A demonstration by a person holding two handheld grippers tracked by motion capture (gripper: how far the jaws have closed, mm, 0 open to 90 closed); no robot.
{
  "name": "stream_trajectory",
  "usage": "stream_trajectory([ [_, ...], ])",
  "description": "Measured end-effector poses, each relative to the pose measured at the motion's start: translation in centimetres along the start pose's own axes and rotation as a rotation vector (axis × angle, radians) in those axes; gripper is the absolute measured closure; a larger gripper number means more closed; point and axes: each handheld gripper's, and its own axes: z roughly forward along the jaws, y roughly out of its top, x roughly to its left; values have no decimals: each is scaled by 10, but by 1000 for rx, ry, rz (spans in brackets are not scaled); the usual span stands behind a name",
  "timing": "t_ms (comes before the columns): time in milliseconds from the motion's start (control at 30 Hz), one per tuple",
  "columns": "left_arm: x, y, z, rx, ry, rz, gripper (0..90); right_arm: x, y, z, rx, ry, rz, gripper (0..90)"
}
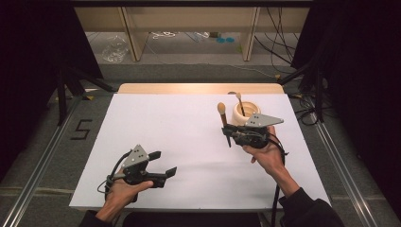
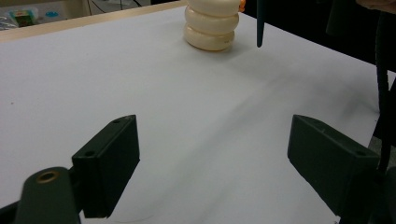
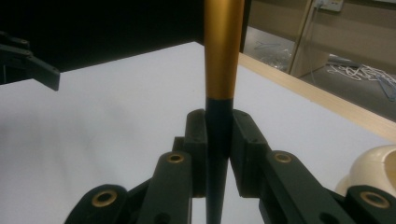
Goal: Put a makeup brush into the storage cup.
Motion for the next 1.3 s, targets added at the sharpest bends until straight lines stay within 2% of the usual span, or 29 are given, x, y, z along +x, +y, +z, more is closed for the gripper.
stream_trajectory([
  [100,0,0,0,0,0,1,167,-5,1,0,-7,-20,-4,784],
  [133,0,0,0,-2,1,-1,167,-6,1,-1,-6,-17,14,784],
  [333,0,0,0,2,-6,0,166,-22,1,-6,-20,-52,35,784],
  [367,-1,0,0,2,-7,0,166,-24,2,-7,-21,-72,35,784],
  [667,0,0,0,-1,-5,-3,166,-42,1,-12,-37,-98,72,784],
  [833,1,0,1,-4,-13,-5,166,-48,1,-13,-19,-112,80,784],
  [900,1,0,1,-3,-12,-6,166,-50,3,-15,-26,-124,82,784],
  [933,1,0,1,-2,-14,-6,166,-53,4,-15,-44,-128,65,784],
  [1033,1,0,1,-6,-14,-16,166,-57,7,-16,-57,-151,71,784],
  [1100,1,0,0,0,-8,-12,166,-62,9,-19,-55,-132,105,784],
  [1133,2,0,0,-1,-11,-12,166,-66,10,-19,-67,-155,82,784],
  [1300,2,0,0,-1,-11,-14,166,-74,16,-22,-86,-172,97,784],
])
